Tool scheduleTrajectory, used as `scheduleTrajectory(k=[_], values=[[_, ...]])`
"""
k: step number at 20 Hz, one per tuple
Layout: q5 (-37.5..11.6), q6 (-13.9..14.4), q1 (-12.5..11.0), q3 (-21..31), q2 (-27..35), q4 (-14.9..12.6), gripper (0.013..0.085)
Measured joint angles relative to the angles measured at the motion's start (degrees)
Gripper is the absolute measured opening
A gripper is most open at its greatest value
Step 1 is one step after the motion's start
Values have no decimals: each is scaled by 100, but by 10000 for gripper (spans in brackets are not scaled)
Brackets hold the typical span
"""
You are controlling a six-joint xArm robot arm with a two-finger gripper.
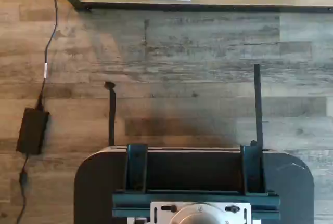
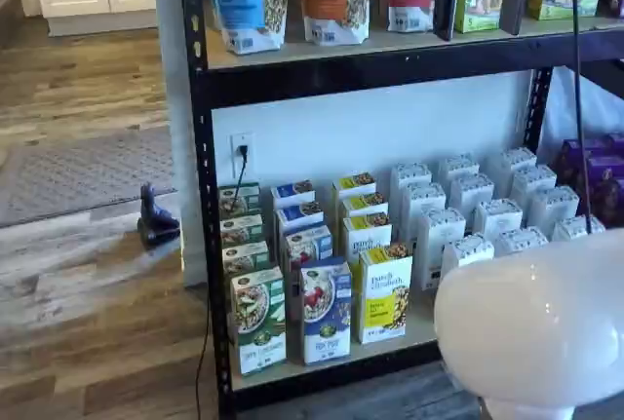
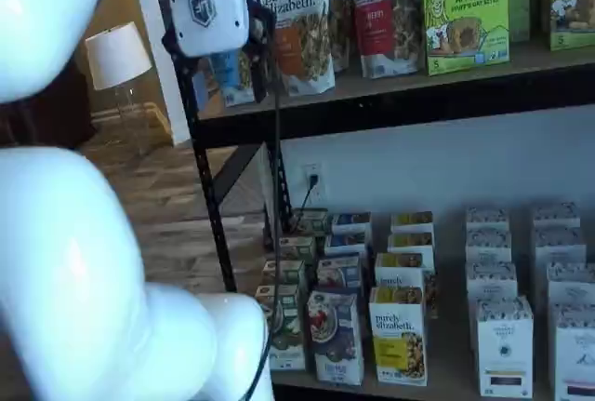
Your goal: Pick up the blue and white box that is on the bottom shelf, the second box from the left
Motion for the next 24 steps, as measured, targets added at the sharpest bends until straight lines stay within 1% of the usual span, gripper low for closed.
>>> scheduleTrajectory(k=[3,10,13,17,21,24], values=[[-233,34,72,117,-129,-88,850],[-452,25,56,324,-188,-68,850],[-684,70,119,557,-248,-112,850],[-1032,97,144,920,-301,-109,850],[-1395,95,120,1345,-300,13,850],[-1740,125,161,1714,-302,15,850]])
